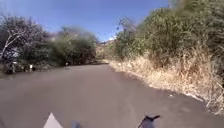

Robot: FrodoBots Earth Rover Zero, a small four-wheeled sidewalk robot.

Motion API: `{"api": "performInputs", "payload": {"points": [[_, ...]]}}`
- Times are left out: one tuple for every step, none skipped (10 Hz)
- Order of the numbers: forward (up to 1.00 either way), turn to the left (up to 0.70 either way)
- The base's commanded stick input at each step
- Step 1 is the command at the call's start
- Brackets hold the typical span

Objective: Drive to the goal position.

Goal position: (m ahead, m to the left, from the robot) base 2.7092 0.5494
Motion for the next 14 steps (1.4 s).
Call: {"api": "performInputs", "payload": {"points": [[0.50, 0.00], [0.50, 0.00], [0.50, 0.00], [0.50, 0.00], [0.50, 0.00], [0.50, 0.00], [0.50, 0.00], [0.50, 0.00], [0.50, 0.00], [0.50, 0.00], [0.50, 0.00], [0.50, 0.00], [0.50, 0.00], [0.50, 0.00]]}}
